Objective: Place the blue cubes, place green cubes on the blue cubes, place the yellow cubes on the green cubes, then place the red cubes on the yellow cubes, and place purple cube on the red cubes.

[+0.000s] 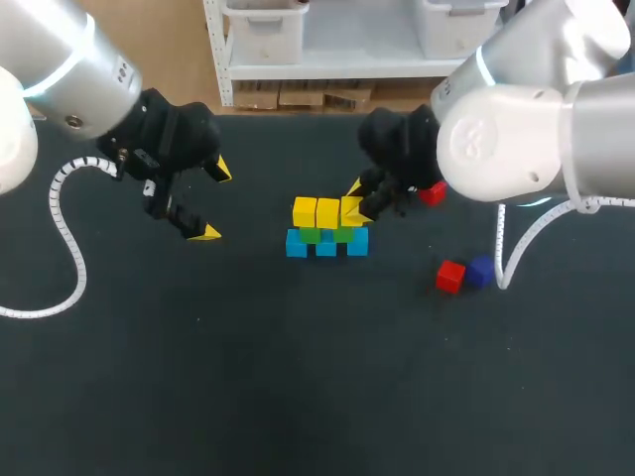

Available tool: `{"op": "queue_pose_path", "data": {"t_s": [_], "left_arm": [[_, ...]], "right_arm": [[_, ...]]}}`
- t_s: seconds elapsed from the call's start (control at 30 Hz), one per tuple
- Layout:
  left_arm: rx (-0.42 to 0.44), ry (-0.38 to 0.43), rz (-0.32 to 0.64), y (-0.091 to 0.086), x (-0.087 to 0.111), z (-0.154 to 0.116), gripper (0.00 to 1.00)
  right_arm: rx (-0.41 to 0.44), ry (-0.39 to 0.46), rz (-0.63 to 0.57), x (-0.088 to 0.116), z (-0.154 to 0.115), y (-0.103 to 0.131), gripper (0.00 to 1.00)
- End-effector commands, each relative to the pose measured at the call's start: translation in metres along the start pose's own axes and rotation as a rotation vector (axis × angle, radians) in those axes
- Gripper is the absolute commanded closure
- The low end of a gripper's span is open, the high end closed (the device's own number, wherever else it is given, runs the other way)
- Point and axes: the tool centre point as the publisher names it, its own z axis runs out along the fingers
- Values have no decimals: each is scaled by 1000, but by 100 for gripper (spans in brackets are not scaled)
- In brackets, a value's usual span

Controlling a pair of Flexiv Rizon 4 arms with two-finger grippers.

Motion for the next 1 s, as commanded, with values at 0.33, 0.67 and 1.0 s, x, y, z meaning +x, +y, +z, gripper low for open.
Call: {"op": "queue_pose_path", "data": {"t_s": [0.33, 0.67, 1.0], "left_arm": [[0, -4, 3, 0, 1, 0, 0], [0, -4, 3, 0, 1, 0, 0], [0, -4, 3, 0, 1, 0, 0]], "right_arm": [[-8, 1, 0, 0, 4, -4, 100], [-13, -5, 4, 0, 5, -5, 100], [-14, -6, 7, 1, 6, -6, 100]]}}
